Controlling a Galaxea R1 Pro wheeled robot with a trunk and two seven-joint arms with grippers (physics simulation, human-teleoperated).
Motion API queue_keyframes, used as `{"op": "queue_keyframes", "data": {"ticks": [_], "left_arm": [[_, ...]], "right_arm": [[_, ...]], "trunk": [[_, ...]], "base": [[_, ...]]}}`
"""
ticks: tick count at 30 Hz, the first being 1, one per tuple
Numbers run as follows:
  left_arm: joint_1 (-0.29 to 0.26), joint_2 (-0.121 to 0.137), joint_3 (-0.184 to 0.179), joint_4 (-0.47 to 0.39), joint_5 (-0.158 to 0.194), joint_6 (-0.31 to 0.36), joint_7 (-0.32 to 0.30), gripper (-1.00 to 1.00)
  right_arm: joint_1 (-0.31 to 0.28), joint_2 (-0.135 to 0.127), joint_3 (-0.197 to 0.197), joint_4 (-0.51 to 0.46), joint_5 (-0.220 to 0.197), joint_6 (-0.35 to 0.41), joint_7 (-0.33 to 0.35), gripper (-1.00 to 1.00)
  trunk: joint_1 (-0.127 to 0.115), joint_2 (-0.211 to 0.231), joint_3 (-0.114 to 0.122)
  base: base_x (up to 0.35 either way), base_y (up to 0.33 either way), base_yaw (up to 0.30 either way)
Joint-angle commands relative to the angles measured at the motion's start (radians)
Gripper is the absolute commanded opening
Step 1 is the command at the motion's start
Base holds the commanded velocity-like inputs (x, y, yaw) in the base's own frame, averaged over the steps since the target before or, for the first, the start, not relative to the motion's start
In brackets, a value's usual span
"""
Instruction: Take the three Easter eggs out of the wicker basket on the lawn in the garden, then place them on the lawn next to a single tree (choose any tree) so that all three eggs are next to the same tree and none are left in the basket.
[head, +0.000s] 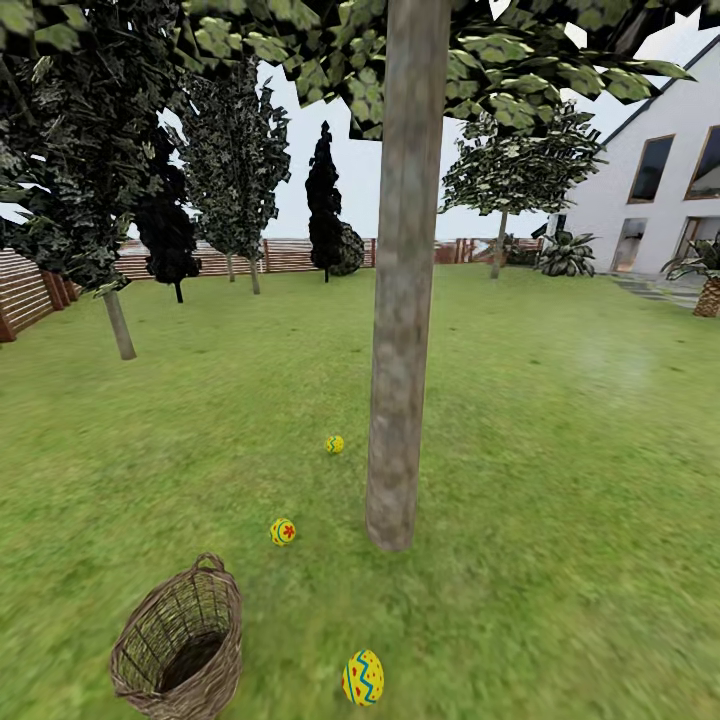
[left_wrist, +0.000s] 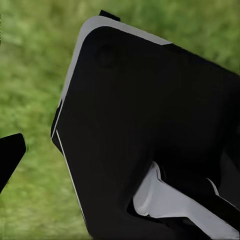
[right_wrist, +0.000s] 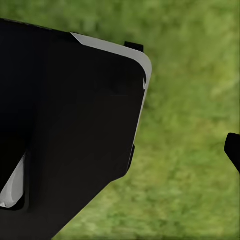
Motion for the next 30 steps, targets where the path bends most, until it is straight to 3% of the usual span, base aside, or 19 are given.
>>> {"op": "queue_keyframes", "data": {"ticks": [1,6,10,30], "left_arm": [[0.000,0.000,0.008,0.002,-0.013,0.002,-0.005,1.00],[0.004,0.002,0.008,0.002,-0.065,0.003,-0.006,1.00],[0.004,0.002,0.008,0.002,-0.069,0.003,-0.006,1.00],[0.004,0.000,0.008,0.001,-0.071,0.003,-0.008,1.00]], "right_arm": [[-0.001,0.000,0.008,0.002,0.005,-0.001,0.002,1.00],[-0.001,0.000,0.008,0.002,0.008,-0.002,0.003,1.00],[-0.001,0.000,0.008,0.002,0.009,-0.002,0.003,1.00],[-0.001,-0.006,0.006,0.001,0.003,-0.001,0.001,1.00]], "trunk": [[0.000,-0.001,0.000],[0.000,-0.001,0.000],[0.000,-0.001,0.000],[0.000,-0.001,0.000]], "base": [[0.000,0.000,0.000],[0.000,0.000,0.000],[-0.115,0.000,0.000],[-0.334,0.000,0.000]]}}
